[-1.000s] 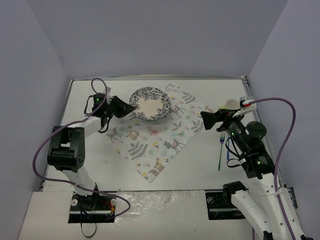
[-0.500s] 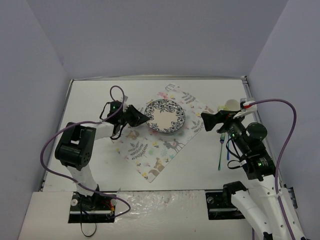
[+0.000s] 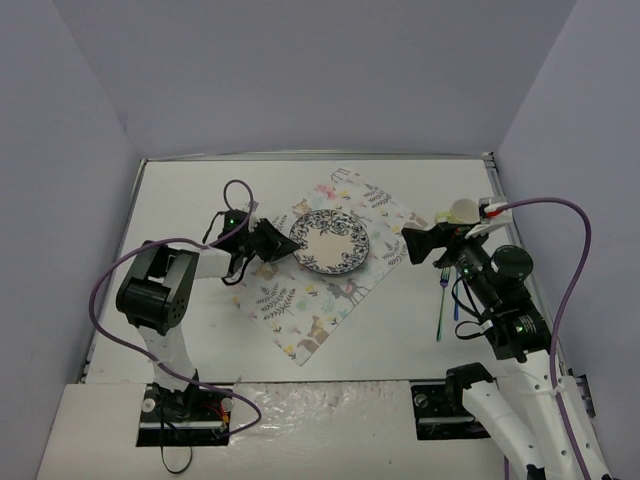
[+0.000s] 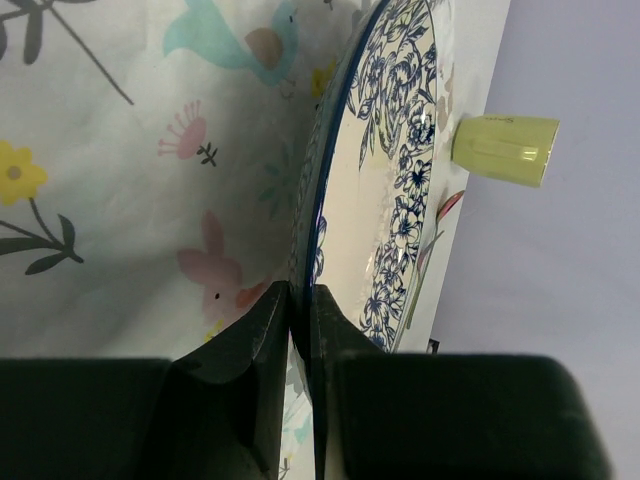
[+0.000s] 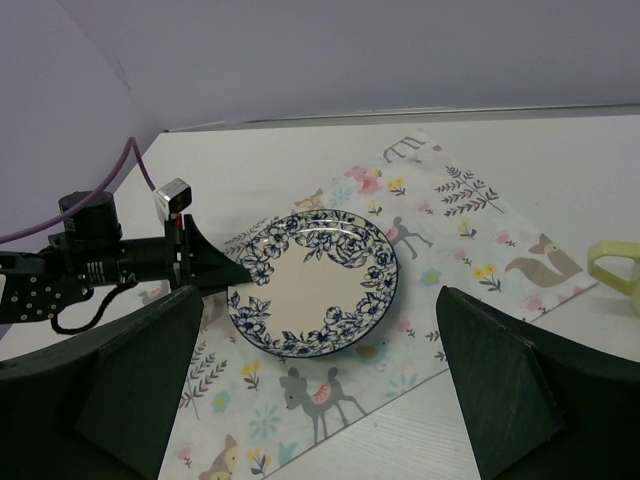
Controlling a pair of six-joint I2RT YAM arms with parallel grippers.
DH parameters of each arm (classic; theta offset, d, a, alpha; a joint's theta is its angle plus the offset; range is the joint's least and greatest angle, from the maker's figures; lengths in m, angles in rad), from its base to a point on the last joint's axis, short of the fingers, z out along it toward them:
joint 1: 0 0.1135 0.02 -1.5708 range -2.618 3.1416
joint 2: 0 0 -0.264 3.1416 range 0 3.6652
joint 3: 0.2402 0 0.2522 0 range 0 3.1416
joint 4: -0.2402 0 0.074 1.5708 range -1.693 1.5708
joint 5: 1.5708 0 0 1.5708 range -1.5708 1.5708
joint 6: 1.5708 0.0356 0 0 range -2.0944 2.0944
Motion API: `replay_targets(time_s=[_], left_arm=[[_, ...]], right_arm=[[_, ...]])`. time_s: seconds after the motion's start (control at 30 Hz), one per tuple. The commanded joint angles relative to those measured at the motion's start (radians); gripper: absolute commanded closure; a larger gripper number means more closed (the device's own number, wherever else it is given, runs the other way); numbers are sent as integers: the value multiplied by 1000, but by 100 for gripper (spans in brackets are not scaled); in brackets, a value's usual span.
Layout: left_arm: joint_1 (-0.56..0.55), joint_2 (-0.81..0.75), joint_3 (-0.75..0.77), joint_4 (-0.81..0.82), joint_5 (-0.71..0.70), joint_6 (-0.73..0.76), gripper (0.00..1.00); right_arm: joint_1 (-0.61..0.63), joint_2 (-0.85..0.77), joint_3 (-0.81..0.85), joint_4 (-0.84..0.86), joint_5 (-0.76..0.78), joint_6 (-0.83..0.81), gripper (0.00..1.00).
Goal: Set the dinner table for one person
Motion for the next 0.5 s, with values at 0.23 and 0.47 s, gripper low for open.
replay_targets(time_s=[0.23, 0.47], left_arm=[[-7, 8, -2, 170, 43, 22, 92], [-7, 22, -28, 162, 29, 1, 55]], right_arm=[[6, -20, -11, 51, 26, -13, 0], [6, -40, -15, 30, 39, -19, 0]])
